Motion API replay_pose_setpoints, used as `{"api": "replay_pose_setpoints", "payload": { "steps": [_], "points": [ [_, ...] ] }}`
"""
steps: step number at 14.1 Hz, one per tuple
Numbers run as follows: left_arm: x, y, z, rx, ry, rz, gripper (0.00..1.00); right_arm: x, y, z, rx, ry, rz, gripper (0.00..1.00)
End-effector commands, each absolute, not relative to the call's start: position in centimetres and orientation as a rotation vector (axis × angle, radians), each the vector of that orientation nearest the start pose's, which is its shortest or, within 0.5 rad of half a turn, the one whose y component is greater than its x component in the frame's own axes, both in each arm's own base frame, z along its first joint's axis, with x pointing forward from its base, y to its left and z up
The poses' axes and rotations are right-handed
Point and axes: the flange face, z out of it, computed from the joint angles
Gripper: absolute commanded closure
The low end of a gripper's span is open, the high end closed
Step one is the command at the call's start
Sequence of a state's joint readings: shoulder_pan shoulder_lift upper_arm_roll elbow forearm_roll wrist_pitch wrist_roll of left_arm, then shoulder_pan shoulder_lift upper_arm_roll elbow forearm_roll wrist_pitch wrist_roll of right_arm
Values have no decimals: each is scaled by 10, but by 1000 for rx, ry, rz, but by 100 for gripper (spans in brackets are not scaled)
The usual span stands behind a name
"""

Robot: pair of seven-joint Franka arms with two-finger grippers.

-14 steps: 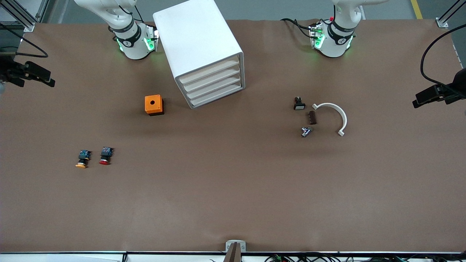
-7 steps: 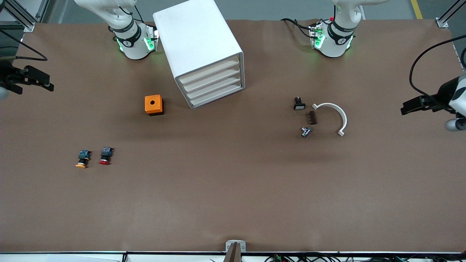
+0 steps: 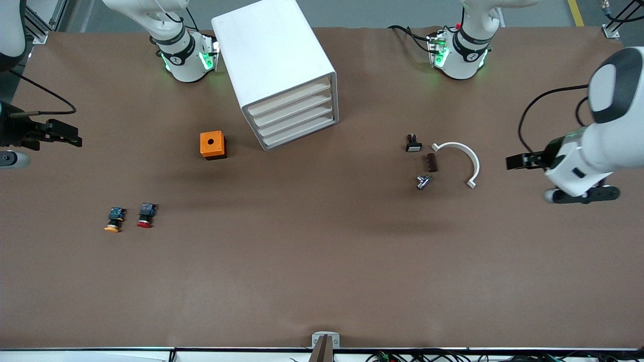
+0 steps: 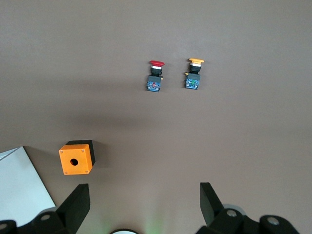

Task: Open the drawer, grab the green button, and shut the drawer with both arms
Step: 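Move the left gripper toward the white cabinet's drawer front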

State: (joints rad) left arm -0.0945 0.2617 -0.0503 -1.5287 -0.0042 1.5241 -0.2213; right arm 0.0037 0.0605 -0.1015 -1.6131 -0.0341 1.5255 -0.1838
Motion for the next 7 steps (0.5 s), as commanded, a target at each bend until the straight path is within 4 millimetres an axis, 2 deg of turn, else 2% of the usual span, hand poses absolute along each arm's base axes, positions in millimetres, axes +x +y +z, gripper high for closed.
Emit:
{"api": "replay_pose_setpoints", "payload": {
  "steps": [1,3,7],
  "points": [
    [594,-148,479,-3016,-205,435,0,566,-70,561,-3162,-125,281,0],
    [585,-194,471,-2978,-280,435,0,570,-86,549,-3156,-87,303,0],
    [563,-275,447,-2910,-451,457,0,571,-79,552,-3162,-87,297,0]
  ]
}}
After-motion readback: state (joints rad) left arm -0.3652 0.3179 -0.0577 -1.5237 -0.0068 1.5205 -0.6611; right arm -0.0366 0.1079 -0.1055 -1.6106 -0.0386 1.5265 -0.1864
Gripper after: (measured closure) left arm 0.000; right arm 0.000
